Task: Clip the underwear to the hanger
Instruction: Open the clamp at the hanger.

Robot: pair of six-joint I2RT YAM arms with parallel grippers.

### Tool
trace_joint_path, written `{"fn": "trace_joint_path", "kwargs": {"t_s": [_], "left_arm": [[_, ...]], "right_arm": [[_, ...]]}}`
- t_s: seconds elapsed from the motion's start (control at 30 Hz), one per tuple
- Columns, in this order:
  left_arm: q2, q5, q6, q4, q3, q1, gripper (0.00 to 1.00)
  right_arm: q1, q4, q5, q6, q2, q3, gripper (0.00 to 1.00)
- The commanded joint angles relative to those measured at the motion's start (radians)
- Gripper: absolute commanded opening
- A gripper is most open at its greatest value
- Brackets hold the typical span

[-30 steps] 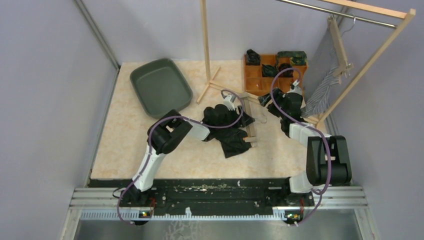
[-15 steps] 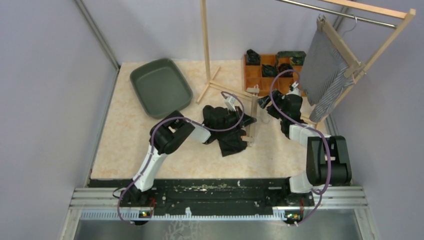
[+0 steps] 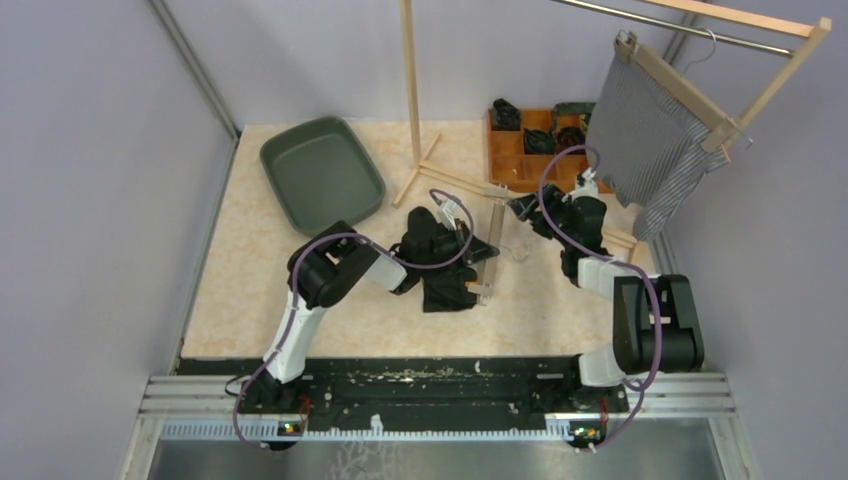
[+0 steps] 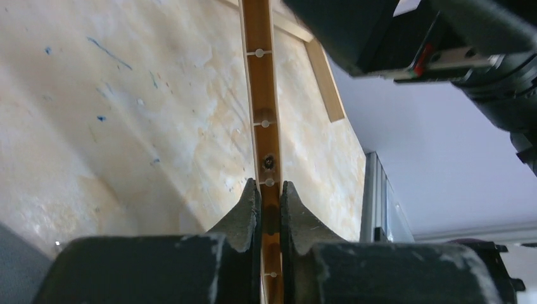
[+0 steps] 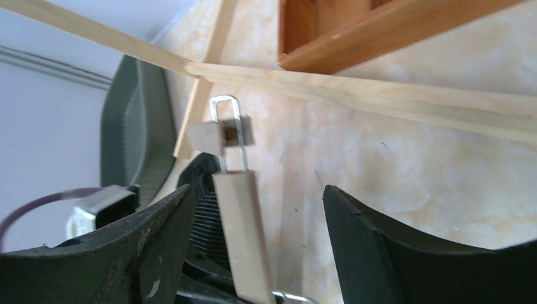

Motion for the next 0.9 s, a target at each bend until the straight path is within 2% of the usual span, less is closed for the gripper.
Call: {"fn": "trace_joint_path", "kwargs": {"t_s": [0.0,0.33,0.87], "left_arm": [[-0.003,0.096,-0.022,0.081,-0.047,0.003,0.0],[-0.016,0.196,-0.086,0.195,-0.096,0.002,0.0],[-0.046,0.223,-0.126,0.246,-0.105,0.003,0.0]], "right_arm": [[-0.01,0.181,-0.076,0.03,-0.024,0.008,0.74],[-0.011,0.265,-0.128,0.057,0.014,0.004,0.74],[-0.01,0.298,-0.148,0.061,0.037,-0.028,0.73]]}}
